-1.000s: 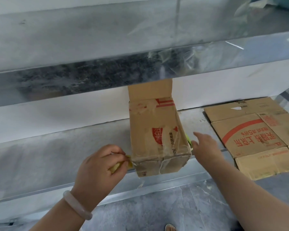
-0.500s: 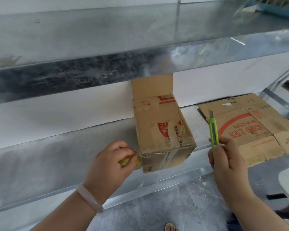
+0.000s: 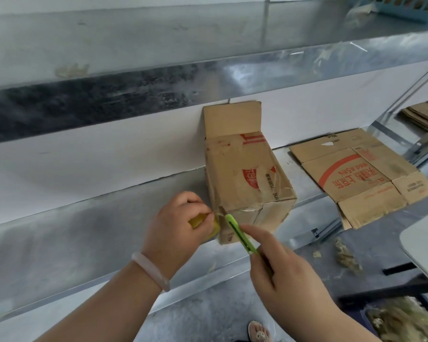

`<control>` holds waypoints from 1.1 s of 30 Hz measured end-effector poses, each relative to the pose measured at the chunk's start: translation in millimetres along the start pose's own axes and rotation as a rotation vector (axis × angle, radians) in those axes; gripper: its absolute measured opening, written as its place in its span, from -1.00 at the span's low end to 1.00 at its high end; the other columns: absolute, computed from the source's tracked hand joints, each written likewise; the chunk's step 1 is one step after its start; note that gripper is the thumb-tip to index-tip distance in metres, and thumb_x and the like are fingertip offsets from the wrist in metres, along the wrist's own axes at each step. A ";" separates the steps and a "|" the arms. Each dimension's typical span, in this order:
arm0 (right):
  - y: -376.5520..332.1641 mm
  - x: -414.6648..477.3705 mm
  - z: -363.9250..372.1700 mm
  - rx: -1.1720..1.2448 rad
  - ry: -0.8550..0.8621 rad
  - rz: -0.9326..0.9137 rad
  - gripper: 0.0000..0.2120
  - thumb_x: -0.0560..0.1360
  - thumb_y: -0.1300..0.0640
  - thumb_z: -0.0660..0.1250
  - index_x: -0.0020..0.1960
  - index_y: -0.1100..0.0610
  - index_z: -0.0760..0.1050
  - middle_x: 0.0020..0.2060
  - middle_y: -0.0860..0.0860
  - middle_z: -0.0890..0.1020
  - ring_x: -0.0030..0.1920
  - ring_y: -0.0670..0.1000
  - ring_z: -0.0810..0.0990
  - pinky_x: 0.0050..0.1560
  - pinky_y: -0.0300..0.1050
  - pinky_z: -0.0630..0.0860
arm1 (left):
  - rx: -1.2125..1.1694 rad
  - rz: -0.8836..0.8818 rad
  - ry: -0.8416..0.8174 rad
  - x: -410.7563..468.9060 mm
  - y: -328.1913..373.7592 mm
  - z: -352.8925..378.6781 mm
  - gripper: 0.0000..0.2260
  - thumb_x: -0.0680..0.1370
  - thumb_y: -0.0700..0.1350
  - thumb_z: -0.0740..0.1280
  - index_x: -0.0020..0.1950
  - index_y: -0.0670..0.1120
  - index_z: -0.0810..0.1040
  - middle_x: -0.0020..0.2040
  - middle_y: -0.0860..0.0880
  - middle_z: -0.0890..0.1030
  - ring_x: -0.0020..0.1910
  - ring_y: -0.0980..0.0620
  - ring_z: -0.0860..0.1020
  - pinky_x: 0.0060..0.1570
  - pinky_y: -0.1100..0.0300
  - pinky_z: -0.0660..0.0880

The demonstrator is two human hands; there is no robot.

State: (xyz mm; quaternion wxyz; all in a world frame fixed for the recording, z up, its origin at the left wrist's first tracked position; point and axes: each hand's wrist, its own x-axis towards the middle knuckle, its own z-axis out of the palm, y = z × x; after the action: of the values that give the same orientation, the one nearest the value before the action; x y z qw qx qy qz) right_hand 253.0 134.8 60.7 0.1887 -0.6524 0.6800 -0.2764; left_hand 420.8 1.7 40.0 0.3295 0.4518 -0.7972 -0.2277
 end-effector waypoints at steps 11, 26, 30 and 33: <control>-17.1 10.0 16.3 -0.357 0.067 -0.030 -0.48 0.42 0.07 0.28 0.39 -0.05 0.42 -0.37 -0.14 0.32 -0.56 -0.07 0.15 -0.59 -0.35 -0.09 | 0.031 -0.022 0.027 0.1 3.3 0.3 -0.83 0.42 0.06 0.35 -0.19 0.02 0.68 -0.06 0.22 0.36 -0.10 0.21 0.44 -0.19 0.49 0.31; -20.2 16.7 17.5 -0.562 -0.003 0.012 -0.10 0.02 0.17 0.64 0.36 0.06 0.51 -0.37 -0.10 0.21 -0.58 0.02 0.01 -0.50 -0.34 -0.30 | 0.062 -0.123 0.074 3.2 13.5 3.5 -0.93 0.42 -0.04 0.45 -0.24 -0.01 0.68 -0.15 0.15 0.39 -0.06 0.24 0.42 -0.23 0.55 0.28; -19.8 21.5 20.4 -0.554 -0.018 0.011 -0.06 -0.02 0.18 0.65 0.37 0.07 0.51 -0.42 -0.08 0.37 -0.58 0.02 0.01 -0.46 -0.33 -0.31 | 0.055 -0.119 0.075 0.1 17.2 3.9 -0.93 0.42 -0.08 0.46 -0.25 -0.04 0.68 -0.16 0.15 0.40 -0.03 0.24 0.41 -0.21 0.57 0.28; -16.9 23.4 20.7 -0.530 -0.030 0.008 -0.02 -0.02 0.18 0.65 0.39 0.05 0.47 -0.41 -0.09 0.37 -0.58 0.02 0.03 -0.48 -0.33 -0.29 | 0.050 -0.159 0.083 1.7 15.0 4.1 -0.93 0.41 -0.07 0.46 -0.25 -0.03 0.68 -0.16 0.14 0.39 -0.04 0.23 0.42 -0.22 0.55 0.28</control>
State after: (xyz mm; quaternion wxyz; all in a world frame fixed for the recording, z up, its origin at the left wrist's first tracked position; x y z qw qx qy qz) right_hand 277.1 109.0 57.6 0.0226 -0.6804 0.7284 -0.0781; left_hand 408.6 7.8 47.6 0.3319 0.5308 -0.7498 -0.2141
